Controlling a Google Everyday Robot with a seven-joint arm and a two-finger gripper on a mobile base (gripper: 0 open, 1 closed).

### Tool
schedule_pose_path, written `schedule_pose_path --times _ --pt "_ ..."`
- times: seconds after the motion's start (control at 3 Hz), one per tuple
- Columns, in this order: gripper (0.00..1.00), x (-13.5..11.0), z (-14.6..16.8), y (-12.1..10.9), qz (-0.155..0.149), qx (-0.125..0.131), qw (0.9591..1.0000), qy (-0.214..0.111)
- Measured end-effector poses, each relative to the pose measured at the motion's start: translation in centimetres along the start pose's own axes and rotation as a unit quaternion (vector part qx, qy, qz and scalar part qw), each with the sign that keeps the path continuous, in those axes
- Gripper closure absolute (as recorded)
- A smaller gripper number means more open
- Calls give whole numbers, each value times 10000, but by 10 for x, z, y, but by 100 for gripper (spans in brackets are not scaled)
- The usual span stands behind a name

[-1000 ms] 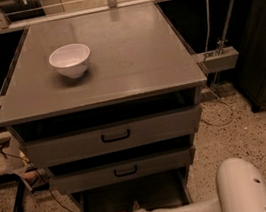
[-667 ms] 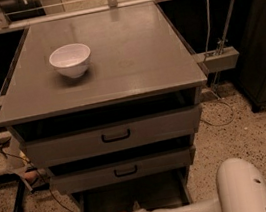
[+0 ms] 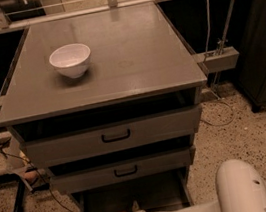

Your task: Pick apple from bottom drawer and place on counter

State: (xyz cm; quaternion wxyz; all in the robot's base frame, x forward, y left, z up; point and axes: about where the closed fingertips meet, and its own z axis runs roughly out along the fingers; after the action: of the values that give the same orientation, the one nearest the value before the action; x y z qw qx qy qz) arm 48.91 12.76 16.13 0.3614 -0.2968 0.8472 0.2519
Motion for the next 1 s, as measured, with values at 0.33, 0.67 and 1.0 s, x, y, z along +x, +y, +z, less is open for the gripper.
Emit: schedule_pose_path --times 0.33,0.67,1.0 --pt "0 -4 4 -3 -235 46 9997 -55" --pt "0 1 11 -8 -285 116 9995 -71" --pt "0 15 23 -14 -234 203 9995 -58"
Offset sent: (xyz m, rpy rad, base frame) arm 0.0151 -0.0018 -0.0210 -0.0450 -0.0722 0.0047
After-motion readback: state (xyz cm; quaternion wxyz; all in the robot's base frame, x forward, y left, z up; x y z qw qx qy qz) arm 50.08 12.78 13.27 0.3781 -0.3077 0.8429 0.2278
